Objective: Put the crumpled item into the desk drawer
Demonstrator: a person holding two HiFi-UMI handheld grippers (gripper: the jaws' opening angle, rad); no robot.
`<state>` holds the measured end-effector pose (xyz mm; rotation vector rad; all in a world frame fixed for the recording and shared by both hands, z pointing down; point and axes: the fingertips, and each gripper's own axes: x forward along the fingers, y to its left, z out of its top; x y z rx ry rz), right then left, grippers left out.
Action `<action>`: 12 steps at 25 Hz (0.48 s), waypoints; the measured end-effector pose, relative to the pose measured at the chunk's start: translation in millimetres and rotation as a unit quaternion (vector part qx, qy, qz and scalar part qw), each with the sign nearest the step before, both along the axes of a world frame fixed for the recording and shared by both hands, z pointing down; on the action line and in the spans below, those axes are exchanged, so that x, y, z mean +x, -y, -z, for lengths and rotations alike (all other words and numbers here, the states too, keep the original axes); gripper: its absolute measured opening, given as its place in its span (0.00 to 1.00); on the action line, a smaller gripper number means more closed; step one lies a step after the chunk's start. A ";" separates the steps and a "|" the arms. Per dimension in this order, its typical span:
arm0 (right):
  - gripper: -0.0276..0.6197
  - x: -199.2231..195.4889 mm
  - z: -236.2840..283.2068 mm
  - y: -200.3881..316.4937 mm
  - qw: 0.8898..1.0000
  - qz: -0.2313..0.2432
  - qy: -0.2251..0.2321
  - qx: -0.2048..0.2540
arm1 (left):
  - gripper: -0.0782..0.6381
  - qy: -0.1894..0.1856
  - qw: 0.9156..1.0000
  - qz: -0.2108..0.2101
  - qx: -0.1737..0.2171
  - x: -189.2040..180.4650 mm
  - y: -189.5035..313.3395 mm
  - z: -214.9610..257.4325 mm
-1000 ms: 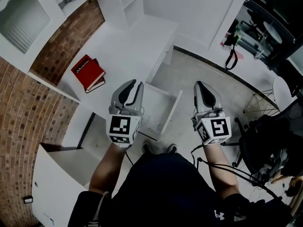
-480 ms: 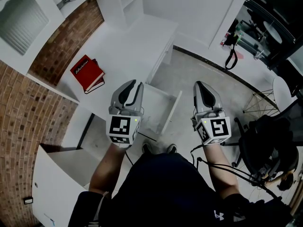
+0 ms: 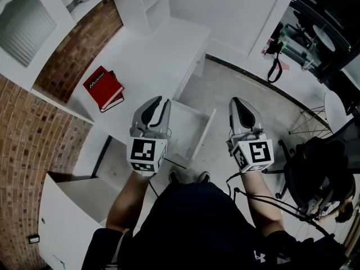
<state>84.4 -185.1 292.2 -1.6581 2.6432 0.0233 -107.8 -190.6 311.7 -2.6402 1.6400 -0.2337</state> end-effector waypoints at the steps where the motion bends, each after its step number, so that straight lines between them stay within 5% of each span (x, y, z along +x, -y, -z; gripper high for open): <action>1: 0.05 0.0 -0.3 0.2 1.000 0.000 0.000 -0.001 | 0.23 0.000 1.000 0.000 -0.001 0.1 0.2 -0.5; 12: 0.05 1.7 -3.9 0.4 1.000 -0.002 -0.001 -0.006 | 0.23 0.001 1.000 -0.003 -0.008 2.4 1.1 -8.8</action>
